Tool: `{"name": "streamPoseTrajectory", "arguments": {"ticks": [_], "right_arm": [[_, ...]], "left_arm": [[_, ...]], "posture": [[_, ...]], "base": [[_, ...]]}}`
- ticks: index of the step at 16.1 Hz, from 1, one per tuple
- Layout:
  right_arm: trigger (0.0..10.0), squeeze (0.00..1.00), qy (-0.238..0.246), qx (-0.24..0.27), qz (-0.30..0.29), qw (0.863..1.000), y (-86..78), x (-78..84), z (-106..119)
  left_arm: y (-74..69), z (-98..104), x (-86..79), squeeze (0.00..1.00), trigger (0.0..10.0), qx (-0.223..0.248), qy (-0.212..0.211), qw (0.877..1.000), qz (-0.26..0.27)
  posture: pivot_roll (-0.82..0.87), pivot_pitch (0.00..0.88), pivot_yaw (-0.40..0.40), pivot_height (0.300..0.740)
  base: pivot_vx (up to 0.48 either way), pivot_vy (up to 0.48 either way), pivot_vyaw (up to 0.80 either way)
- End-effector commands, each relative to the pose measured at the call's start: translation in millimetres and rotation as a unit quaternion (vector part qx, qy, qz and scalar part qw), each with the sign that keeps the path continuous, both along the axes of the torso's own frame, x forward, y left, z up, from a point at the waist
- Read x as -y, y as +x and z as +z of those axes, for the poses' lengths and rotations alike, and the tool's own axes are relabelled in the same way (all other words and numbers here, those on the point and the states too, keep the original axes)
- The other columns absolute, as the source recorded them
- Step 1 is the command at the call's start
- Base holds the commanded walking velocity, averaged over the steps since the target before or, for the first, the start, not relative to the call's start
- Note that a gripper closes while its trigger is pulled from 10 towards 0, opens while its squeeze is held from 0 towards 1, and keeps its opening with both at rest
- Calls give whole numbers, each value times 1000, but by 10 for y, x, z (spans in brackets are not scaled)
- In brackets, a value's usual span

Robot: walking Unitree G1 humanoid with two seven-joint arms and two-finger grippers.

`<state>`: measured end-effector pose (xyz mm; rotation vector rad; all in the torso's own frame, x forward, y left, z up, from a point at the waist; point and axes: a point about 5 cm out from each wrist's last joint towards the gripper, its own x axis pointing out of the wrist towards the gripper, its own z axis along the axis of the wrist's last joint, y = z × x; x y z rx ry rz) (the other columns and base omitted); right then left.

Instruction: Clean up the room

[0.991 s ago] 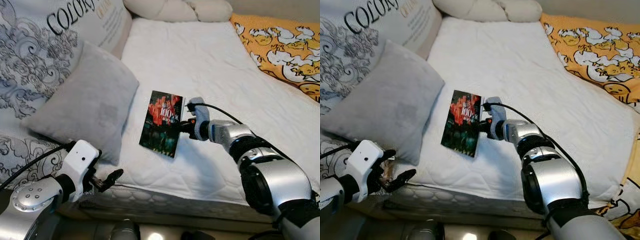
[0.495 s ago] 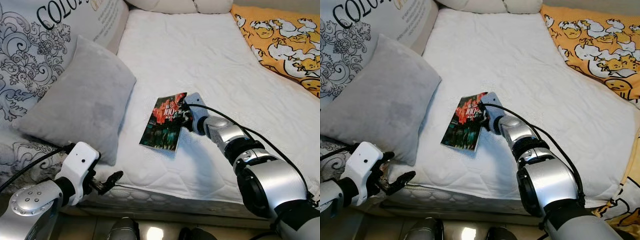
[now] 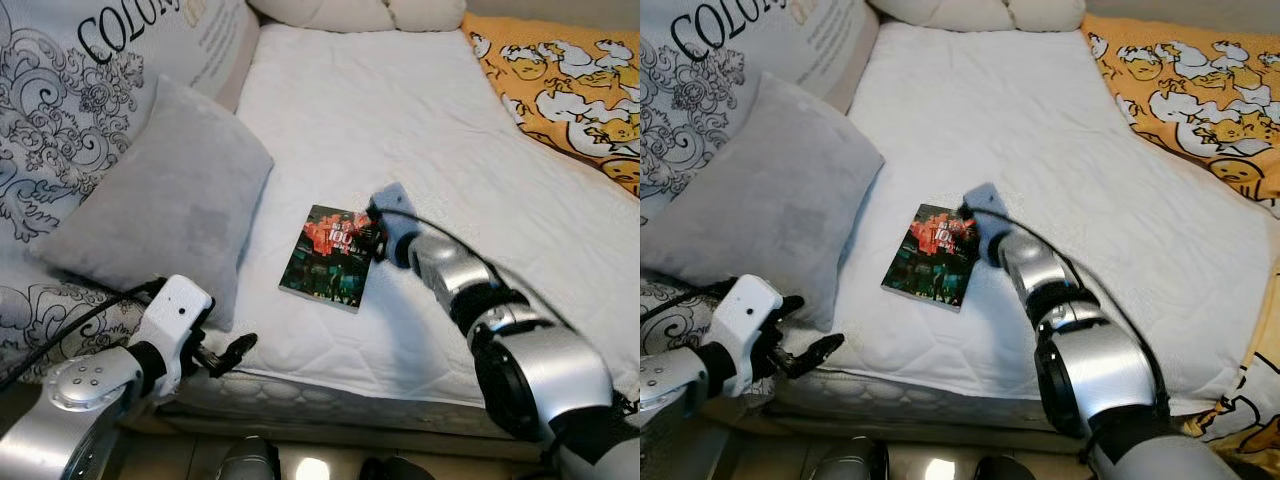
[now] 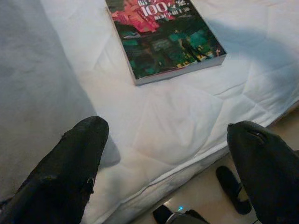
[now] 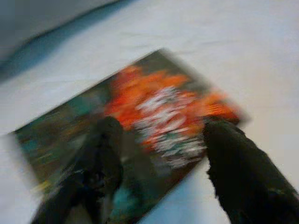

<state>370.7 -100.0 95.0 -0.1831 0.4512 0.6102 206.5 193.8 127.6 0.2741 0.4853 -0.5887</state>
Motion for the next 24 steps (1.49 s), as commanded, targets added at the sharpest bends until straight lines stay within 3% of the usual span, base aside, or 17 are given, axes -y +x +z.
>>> {"name": "streamPoseTrajectory", "arguments": {"ticks": [1,2,3,6,7,8,13,16,17,20,24], "right_arm": [[10000,1000,11,-18,62,998,-68,-62,-47],[10000,1000,-10,-66,166,984,-209,-91,-170],[10000,1000,-11,-77,183,980,-236,-91,-190],[10000,1000,-41,-159,289,943,-418,-70,-325],[10000,922,-51,-171,300,937,-444,-59,-350],[10000,0,-65,-185,310,930,-474,-35,-384],[10000,0,-100,-229,318,915,-576,92,-514],[10000,0,-133,-212,287,925,-559,158,-561],[10000,0,-139,-194,262,935,-530,172,-563],[10000,0,-129,-165,238,948,-481,154,-532],[10000,0,-115,-157,235,952,-467,148,-510]], "left_arm": [[17,-21,29,0,10000,2,1,1000,-11],[43,-70,55,0,10000,-4,1,1000,-26],[46,-79,61,0,10000,-6,1,1000,-29],[86,-95,114,0,10000,-18,-1,998,-60],[89,-100,141,0,10000,-26,-5,997,-70],[82,-100,174,0,10000,-31,-8,996,-81],[110,-111,264,0,10000,-47,-17,993,-105],[119,-123,299,0,10000,-63,-22,991,-117],[101,-129,313,0,10000,-75,-30,989,-125],[86,-136,304,0,10000,-87,-34,987,-131],[111,-161,240,0,10000,-90,-34,987,-130]], "posture": [[202,38,1,740],[184,25,11,740],[181,23,13,740],[161,13,28,740],[157,8,31,740],[155,7,32,740],[140,0,39,740],[136,0,47,740],[135,0,49,740],[129,0,56,740],[121,0,57,740]], "base": [[0,0,0],[0,0,0],[0,0,0],[0,0,0],[0,0,0],[0,0,0],[0,0,0],[0,0,0],[0,0,0],[0,0,0],[0,0,0]]}}
